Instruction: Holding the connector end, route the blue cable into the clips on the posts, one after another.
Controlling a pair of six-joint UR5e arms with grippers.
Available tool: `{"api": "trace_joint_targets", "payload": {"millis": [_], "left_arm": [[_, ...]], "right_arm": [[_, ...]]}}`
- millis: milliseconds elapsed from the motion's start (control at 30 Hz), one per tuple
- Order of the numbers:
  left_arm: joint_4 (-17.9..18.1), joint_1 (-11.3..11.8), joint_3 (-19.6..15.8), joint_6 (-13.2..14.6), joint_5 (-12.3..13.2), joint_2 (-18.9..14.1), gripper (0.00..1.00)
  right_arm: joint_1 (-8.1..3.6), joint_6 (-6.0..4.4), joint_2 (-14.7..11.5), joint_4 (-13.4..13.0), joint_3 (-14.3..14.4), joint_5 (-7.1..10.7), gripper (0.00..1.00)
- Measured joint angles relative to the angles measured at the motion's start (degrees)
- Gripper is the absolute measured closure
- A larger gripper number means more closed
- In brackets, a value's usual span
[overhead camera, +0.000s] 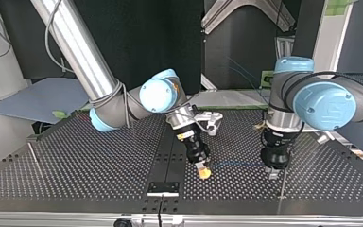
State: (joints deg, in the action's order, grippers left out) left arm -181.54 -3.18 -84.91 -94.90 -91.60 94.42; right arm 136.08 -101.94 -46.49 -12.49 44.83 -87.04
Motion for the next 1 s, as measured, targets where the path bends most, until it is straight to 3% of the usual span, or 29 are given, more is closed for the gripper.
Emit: {"api": "trace_joint_targets", "payload": {"millis": [33,67,133,200,733,1000], "left_arm": [[0.1,0.0,0.0,0.0,0.0,0.0,0.79],[0.1,0.0,0.0,0.0,0.0,0.0,0.79],[0.2,0.0,0.0,0.0,0.0,0.0,0.94],[0.2,0.0,0.0,0.0,0.0,-0.1,1.0],[0.6,-0.1,0.0,-0.9,0.0,0.0,1.0],[0.6,-0.6,0.0,-1.3,-0.4,0.2,1.0]], "right_arm": [[-0.01,0.02,0.0,0.0,0.0,0.0,1.0],[-0.02,0.03,0.0,0.0,0.0,0.0,1.0],[-0.05,0.04,0.0,0.1,0.0,0.01,1.0],[-0.05,0.05,0.0,0.1,0.0,0.01,1.0],[-0.1,0.14,0.0,0.3,0.2,0.01,1.0],[-0.39,0.39,0.0,0.6,2.2,-0.09,1.0]]}}
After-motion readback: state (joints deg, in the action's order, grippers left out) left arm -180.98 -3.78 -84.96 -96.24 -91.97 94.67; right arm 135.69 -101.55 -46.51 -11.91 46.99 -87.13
